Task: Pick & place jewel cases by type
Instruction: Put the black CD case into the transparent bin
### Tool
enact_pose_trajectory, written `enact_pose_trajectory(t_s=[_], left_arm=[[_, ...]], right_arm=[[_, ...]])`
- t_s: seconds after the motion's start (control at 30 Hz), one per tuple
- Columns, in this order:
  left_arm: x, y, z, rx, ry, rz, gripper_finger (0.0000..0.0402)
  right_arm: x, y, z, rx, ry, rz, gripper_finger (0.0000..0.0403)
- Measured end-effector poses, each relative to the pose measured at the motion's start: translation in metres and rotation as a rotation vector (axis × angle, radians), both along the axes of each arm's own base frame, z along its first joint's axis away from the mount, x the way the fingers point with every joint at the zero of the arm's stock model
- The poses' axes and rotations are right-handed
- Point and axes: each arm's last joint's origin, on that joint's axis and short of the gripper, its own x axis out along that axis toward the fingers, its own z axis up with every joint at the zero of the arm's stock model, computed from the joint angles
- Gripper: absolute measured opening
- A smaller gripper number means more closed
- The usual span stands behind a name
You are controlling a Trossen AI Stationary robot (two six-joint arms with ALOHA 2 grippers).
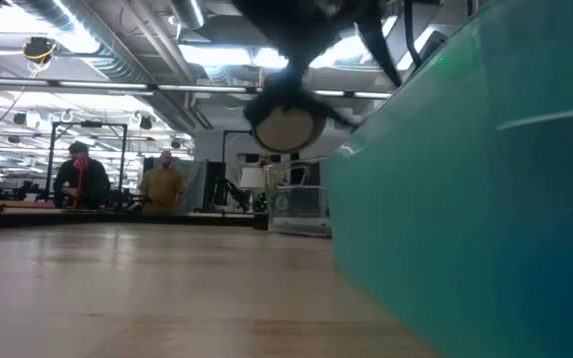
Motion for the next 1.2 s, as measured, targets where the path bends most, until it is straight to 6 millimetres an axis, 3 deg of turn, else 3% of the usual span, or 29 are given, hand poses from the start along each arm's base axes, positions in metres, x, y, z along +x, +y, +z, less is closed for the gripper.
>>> enact_pose_trajectory(t_s=[0.1, 0.3, 0.53, 0.97, 1.2], left_arm=[[0.0, 0.002, -0.022, -0.003, 0.091, -0.014, 0.0239], [0.012, 0.003, -0.036, -0.057, 0.05, -0.04, 0.0239], [0.016, 0.011, -0.037, -0.045, 0.03, -0.011, 0.0224], [0.007, -0.001, -0.037, -0.058, 0.093, -0.019, 0.0119], [-0.01, -0.007, -0.018, -0.004, 0.133, 0.02, 0.0032]], right_arm=[[0.001, 0.0, 0.0, -0.001, -0.007, 0.0, 0.0003], [0.001, 0.0, 0.001, 0.008, -0.016, 0.003, 0.0003], [0.001, 0.001, 0.001, 0.011, -0.016, 0.008, 0.0003], [-0.001, 0.001, 0.001, 0.008, 0.007, 0.029, 0.0005], [-0.011, 0.001, 0.019, 0.001, -0.015, 0.036, 0.0013]])
